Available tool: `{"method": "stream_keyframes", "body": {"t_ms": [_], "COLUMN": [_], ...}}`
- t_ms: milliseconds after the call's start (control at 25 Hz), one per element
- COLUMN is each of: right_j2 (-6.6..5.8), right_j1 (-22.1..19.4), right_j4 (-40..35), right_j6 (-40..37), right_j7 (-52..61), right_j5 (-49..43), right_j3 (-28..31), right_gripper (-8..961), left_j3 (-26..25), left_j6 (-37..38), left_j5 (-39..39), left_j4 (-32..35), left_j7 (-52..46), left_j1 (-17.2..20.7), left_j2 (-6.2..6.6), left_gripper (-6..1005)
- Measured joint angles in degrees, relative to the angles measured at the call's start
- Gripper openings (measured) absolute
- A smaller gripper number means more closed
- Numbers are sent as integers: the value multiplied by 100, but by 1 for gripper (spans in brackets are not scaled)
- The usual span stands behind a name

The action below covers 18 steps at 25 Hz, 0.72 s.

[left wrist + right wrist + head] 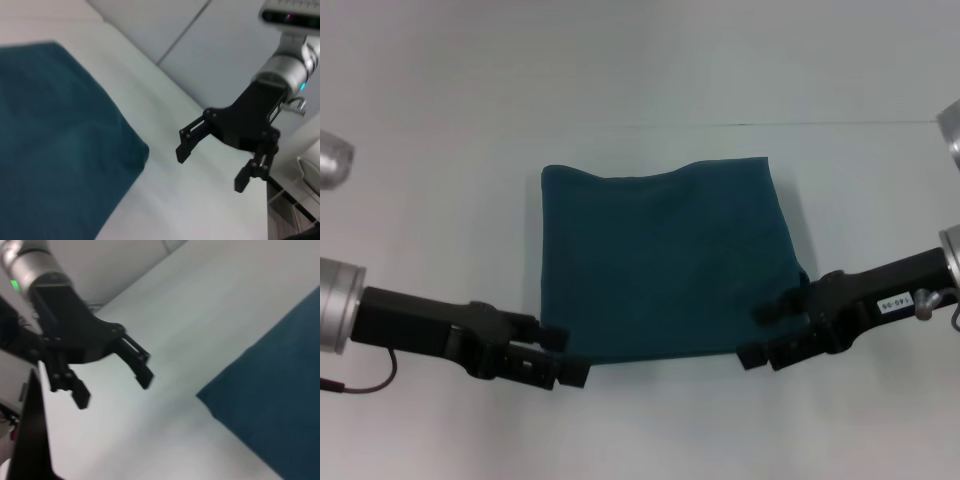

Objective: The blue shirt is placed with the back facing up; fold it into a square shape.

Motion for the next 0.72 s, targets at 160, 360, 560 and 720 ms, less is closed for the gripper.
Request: {"method": "stream_keyframes", "body": {"t_ms": [160,360,560,720], "right_j2": [8,-61,-102,-112], "right_j1": [-15,-79,-99,-124], "right_j4": [18,18,16,14], "right_j6": [-92,-214,-539,-548], "right_j7": [-23,-48,-153,-216], "right_j5": [12,19,26,18], "right_j3": [10,58,80,111], "right_gripper": [915,915,915,915], "left_j3": [37,41,44,46], "left_j6": [-9,-65,-126,-136], "left_j5": [16,17,17,17], "left_j4": [-31,-36,-33,-38], "left_j7": [2,166,305,457], "left_j1": [-17,-12,-19,-26], "left_j2": [-11,-52,-85,-138], "left_gripper": [874,875,875,875]}}
